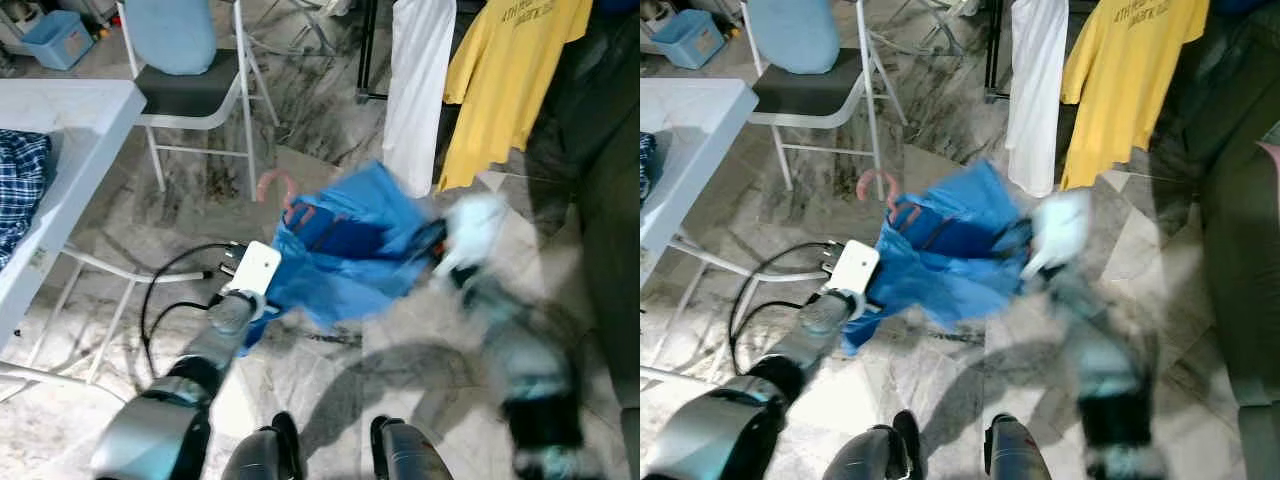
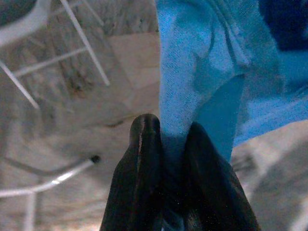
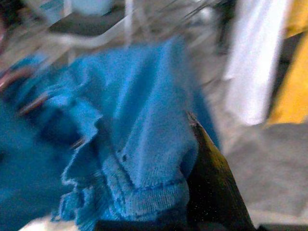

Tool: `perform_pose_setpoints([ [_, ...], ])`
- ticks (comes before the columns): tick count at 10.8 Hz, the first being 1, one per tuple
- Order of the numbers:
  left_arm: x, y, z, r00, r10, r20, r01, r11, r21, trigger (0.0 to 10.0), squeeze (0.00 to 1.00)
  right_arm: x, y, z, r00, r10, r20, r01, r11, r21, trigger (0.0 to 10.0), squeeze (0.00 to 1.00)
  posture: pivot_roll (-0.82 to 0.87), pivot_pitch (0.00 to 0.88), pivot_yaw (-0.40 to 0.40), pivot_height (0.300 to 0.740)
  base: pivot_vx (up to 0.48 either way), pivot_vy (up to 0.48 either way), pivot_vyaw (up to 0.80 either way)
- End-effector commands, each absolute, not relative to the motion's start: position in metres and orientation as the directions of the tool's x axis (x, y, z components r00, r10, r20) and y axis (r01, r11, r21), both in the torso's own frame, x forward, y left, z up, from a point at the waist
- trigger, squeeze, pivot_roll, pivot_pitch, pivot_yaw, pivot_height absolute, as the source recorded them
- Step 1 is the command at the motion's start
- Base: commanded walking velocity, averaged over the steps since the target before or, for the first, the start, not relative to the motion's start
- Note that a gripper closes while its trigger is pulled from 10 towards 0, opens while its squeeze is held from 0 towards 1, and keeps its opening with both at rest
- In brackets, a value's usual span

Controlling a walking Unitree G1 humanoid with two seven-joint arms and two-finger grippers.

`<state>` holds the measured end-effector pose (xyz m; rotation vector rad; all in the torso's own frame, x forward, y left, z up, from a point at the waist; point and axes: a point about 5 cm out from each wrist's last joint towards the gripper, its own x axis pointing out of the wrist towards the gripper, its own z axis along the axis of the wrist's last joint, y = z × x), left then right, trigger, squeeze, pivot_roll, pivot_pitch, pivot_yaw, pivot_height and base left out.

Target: Hang hanger

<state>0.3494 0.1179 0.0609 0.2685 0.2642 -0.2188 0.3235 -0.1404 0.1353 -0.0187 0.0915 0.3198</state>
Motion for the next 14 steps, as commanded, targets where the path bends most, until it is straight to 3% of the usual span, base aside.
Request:
perform_pose_setpoints([
  [1, 0.352, 0.125, 0.063, 0.948, -0.131, -0.291, 0.188, 0.966, 0.175, 0.0, 0.0, 0.317, -0.131, 0.13, 0.925, 0.363, -0.116, -0.365, 0.931, -0.003, 0.0, 0.0, -0.26, 0.221, 0.081, 0.74, 0.0, 0.0, 0.0],
  [3, 0.36, 0.107, 0.077, 0.952, -0.175, -0.252, 0.19, 0.981, 0.035, 0.0, 0.0, 0.296, -0.117, 0.085, 0.86, 0.44, -0.258, -0.448, 0.893, 0.031, 0.0, 0.0, -0.25, 0.21, 0.075, 0.74, 0.0, 0.0, 0.0],
  [5, 0.362, 0.093, 0.082, 0.946, -0.22, -0.238, 0.213, 0.975, -0.054, 0.0, 0.0, 0.284, -0.117, 0.054, 0.823, 0.451, -0.345, -0.476, 0.879, 0.013, 1.0, 0.0, -0.24, 0.196, 0.07, 0.74, 0.0, 0.0, 0.0],
  [6, 0.361, 0.09, 0.083, 0.944, -0.236, -0.232, 0.224, 0.972, -0.076, 0.0, 0.0, 0.282, -0.118, 0.046, 0.823, 0.441, -0.358, -0.471, 0.882, 0.005, 0.9, 0.0, -0.24, 0.193, 0.067, 0.74, 0.0, 0.0, 0.0],
  [7, 0.359, 0.087, 0.08, 0.941, -0.249, -0.231, 0.237, 0.968, -0.076, 0.0, 0.0, 0.275, -0.115, 0.032, 0.816, 0.435, -0.382, -0.472, 0.882, -0.006, 10.0, 0.0, -0.23, 0.185, 0.06, 0.74, 0.0, 0.0, 0.0],
  [8, 0.357, 0.087, 0.077, 0.938, -0.254, -0.237, 0.241, 0.967, -0.082, 0.0, 0.0, 0.27, -0.113, 0.022, 0.816, 0.422, -0.396, -0.461, 0.887, -0.003, 10.0, 0.09, -0.23, 0.179, 0.058, 0.74, 0.0, 0.0, 0.0],
  [9, 0.355, 0.087, 0.075, 0.936, -0.261, -0.237, 0.247, 0.965, -0.086, 0.0, 0.0, 0.269, -0.116, 0.022, 0.842, 0.406, -0.355, -0.448, 0.893, -0.04, 10.0, 1.0, -0.23, 0.172, 0.062, 0.74, 0.0, 0.0, 0.0],
  [10, 0.355, 0.087, 0.074, 0.936, -0.261, -0.238, 0.248, 0.965, -0.083, 0.0, 0.0, 0.27, -0.118, 0.022, 0.856, 0.389, -0.339, -0.438, 0.896, -0.078, 10.0, 1.0, -0.23, 0.17, 0.065, 0.74, 0.0, 0.0, 0.0],
  [11, 0.355, 0.088, 0.074, 0.935, -0.26, -0.241, 0.248, 0.965, -0.081, 0.0, 0.0, 0.269, -0.12, 0.016, 0.861, 0.367, -0.353, -0.454, 0.867, -0.204, 10.0, 1.0, -0.23, 0.166, 0.079, 0.74, 0.0, 0.0, 0.0],
  [14, 0.359, 0.088, 0.082, 0.927, -0.308, -0.213, 0.322, 0.946, 0.036, 0.0, 0.0, 0.257, -0.121, 0.013, 0.785, 0.501, -0.364, -0.599, 0.764, -0.241, 10.0, 1.0, -0.24, 0.168, 0.101, 0.74, 0.0, 0.0, 0.0],
])
